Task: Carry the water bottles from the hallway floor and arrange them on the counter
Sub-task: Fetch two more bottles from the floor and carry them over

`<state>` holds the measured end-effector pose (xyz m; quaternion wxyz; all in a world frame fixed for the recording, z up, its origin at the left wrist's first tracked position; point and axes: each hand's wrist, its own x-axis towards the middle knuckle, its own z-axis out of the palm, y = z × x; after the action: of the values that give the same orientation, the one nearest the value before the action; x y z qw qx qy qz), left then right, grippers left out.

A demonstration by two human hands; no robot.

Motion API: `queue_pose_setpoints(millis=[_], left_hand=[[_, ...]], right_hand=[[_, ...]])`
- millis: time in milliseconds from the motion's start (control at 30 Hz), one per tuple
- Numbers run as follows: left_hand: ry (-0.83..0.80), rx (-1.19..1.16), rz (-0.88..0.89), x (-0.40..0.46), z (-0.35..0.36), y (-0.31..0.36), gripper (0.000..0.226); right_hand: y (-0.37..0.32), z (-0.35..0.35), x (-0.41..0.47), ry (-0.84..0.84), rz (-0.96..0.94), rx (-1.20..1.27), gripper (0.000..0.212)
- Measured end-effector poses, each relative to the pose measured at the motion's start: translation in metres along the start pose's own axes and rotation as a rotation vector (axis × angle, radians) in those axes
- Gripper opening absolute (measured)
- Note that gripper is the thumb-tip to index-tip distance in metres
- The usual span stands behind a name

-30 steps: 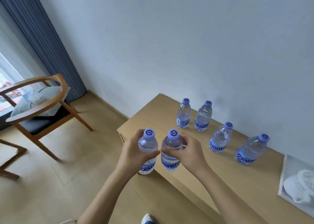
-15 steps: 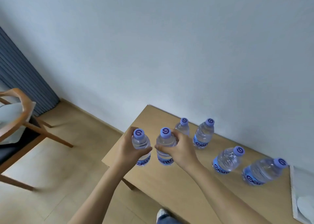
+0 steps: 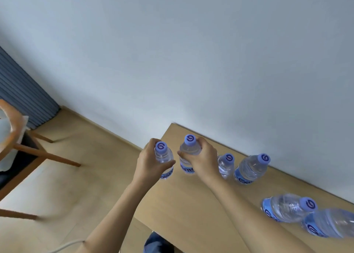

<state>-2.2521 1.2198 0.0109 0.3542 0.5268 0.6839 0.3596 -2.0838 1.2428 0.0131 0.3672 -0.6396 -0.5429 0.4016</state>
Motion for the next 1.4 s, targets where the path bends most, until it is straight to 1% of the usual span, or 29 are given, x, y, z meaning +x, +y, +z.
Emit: queue_pose_setpoints(millis=[100,200,367,667,833,933,1000,1100,1233,1400], left_hand=[[-0.028,0.012,0.006,0.027,-0.002,-0.005,0.052],[-0.063,0.011,0.003,0.052,-0.004,-0.006,0.061],[-0.077,0.006,0.02,0.092,0.0,-0.002,0.044],[-0.13,0.006,0.046,0.145,0.02,0.006,0.043],[-0.146,0.002,0.027,0.167,0.04,0.005,0.041],[-0.152,0.016,0.022,0.173,0.05,0.002,0.044],[-0.148,0.037,0.034,0.17,0.055,0.002,0.045],[-0.144,0.06,0.064,0.163,0.061,0.001,0.04],[-0.125,0.052,0.051,0.16,0.058,-0.003,0.046],[-0.2,0.044,0.084,0.165,0.051,-0.006,0.051]], right_hand=[[-0.003,0.013,0.019,0.067,0.055,0.02,0.04],[-0.004,0.022,0.035,0.139,0.089,0.035,0.041],[-0.003,0.037,0.06,0.3,0.145,0.043,0.039],[0.001,0.047,0.094,0.429,0.179,-0.006,0.037],[0.006,0.051,0.106,0.505,0.237,-0.055,0.042],[0.01,0.053,0.11,0.542,0.274,-0.107,0.049],[0.011,0.053,0.113,0.544,0.283,-0.144,0.053],[0.013,0.051,0.118,0.509,0.311,-0.192,0.056],[0.011,0.052,0.117,0.521,0.308,-0.189,0.056],[0.007,0.048,0.113,0.449,0.329,-0.12,0.06]])
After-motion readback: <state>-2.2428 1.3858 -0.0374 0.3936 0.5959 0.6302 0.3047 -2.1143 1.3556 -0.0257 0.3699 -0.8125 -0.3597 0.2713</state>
